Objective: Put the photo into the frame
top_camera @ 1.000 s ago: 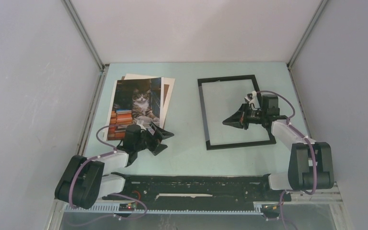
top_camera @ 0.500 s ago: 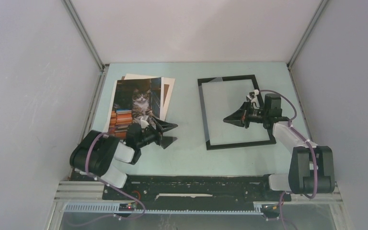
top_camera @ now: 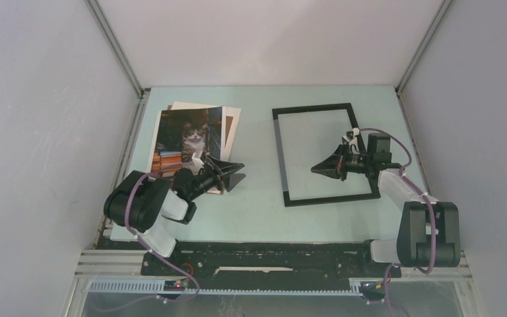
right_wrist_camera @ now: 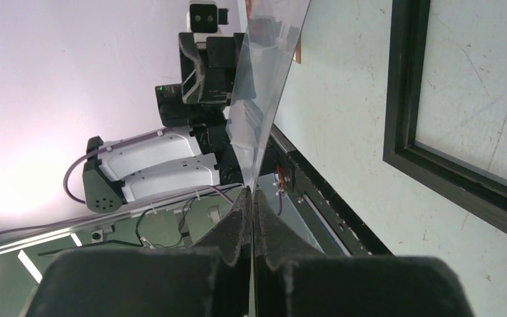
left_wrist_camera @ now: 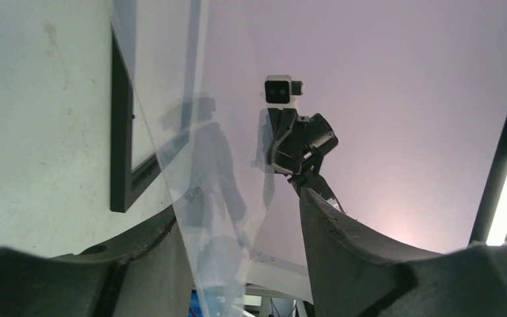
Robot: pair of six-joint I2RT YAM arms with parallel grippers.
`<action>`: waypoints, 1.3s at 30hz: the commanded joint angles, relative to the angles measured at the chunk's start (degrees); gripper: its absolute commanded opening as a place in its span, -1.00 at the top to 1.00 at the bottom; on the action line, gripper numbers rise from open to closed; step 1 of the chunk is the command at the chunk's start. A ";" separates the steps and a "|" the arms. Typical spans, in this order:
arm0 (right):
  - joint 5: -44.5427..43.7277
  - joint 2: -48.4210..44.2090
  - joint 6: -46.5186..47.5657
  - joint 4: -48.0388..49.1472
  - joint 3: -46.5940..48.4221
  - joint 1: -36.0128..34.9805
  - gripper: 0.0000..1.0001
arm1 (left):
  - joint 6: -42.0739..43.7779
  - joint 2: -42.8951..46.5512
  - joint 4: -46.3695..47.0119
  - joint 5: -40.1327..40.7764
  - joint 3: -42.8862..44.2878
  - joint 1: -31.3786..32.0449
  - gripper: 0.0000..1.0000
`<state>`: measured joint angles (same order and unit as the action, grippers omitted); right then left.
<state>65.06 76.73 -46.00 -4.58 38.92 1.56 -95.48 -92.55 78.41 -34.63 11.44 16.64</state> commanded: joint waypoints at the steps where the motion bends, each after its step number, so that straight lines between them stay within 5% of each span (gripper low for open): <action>1: 2.21 -0.92 4.91 -3.32 0.11 0.37 1.00 | 1.51 -5.33 2.48 1.34 3.20 -0.40 -0.12; 10: -0.16 -1.58 10.27 -9.83 0.10 0.37 1.00 | 3.94 -12.54 2.21 1.93 7.45 -1.47 0.07; 21: -6.22 -1.19 16.12 -16.14 1.49 0.38 1.00 | 9.39 -13.21 -1.20 0.97 9.23 -2.79 0.75; 24: -15.57 -0.95 21.10 -22.22 4.23 0.37 0.52 | 14.99 -9.97 -8.44 1.24 10.25 -2.72 0.96; 28: -33.67 0.46 24.12 -25.07 6.95 -0.20 0.02 | 25.92 -2.81 -23.48 4.36 11.67 -1.79 1.00; 34: -50.70 5.85 25.71 -26.57 13.66 0.28 -0.41 | 36.89 2.73 -37.01 10.45 14.65 1.12 1.00; 39: -61.72 11.67 26.15 -30.02 22.14 3.68 -0.54 | 38.83 3.73 -38.86 12.06 15.44 1.27 1.00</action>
<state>16.86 85.52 -22.00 -31.90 55.18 2.44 -62.52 -90.96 44.03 -25.67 24.69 17.61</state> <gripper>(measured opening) 0.754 0.003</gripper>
